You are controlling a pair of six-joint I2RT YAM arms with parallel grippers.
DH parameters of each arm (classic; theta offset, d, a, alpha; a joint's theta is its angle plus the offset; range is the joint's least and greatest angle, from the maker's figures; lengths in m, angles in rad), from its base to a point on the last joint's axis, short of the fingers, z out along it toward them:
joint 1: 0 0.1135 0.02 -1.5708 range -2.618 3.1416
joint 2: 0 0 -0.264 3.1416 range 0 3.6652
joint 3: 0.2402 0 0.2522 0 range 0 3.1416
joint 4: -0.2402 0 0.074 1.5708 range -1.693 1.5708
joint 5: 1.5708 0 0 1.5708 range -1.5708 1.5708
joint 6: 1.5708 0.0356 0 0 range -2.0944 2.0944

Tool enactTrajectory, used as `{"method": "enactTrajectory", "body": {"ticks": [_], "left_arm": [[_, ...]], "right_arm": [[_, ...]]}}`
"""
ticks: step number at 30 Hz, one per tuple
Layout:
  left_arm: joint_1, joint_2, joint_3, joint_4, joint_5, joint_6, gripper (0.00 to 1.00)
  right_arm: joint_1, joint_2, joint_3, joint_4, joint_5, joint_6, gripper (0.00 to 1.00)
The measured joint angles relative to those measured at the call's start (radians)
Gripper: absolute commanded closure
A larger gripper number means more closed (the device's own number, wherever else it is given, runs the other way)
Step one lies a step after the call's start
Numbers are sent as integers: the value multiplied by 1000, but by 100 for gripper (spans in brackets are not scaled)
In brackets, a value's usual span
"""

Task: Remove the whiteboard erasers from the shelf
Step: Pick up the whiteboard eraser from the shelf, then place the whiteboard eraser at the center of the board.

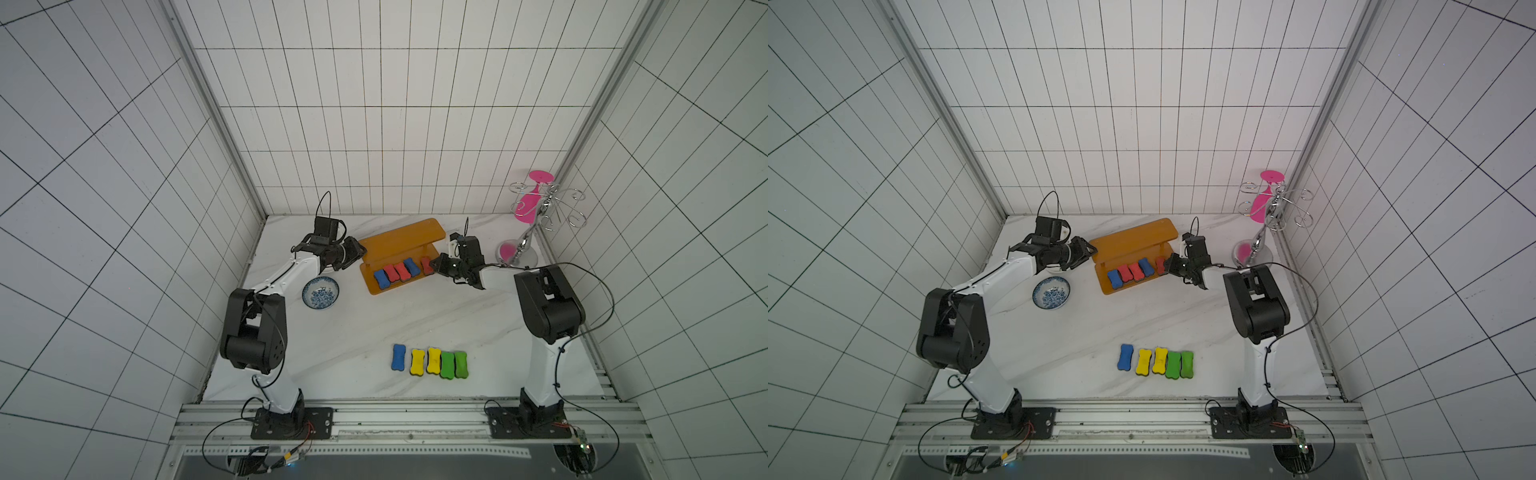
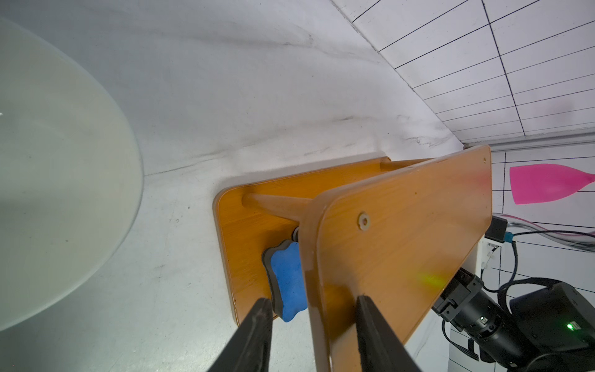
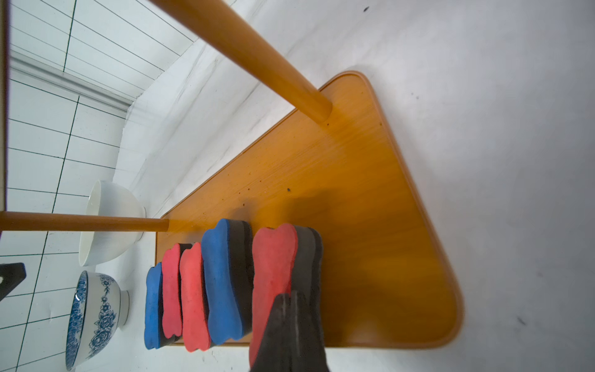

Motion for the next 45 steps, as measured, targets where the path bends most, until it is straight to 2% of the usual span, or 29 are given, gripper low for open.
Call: {"method": "enactTrajectory", "body": {"ticks": [5, 10, 16, 22, 30, 38, 45], "left_arm": [[0, 0, 0, 0, -3, 1, 52], [0, -16, -6, -10, -22, -2, 40], [-5, -95, -34, -24, -26, 0, 37], [-18, -147, -74, -23, -27, 1, 35], [-23, -148, -100, -22, -26, 2, 35], [-23, -148, -104, -18, -26, 2, 35], [-23, -148, -106, -15, -26, 2, 35]], "right_arm": [[14, -117, -110, 18, 60, 71, 100], [53, -290, -311, 51, 156, 169, 100], [104, -580, -571, 0, 262, 249, 100], [160, -784, -749, -65, 329, 300, 100], [223, -875, -835, -128, 379, 330, 100], [233, -990, -869, -226, 396, 323, 100], [233, -987, -872, -245, 391, 301, 100]]}}
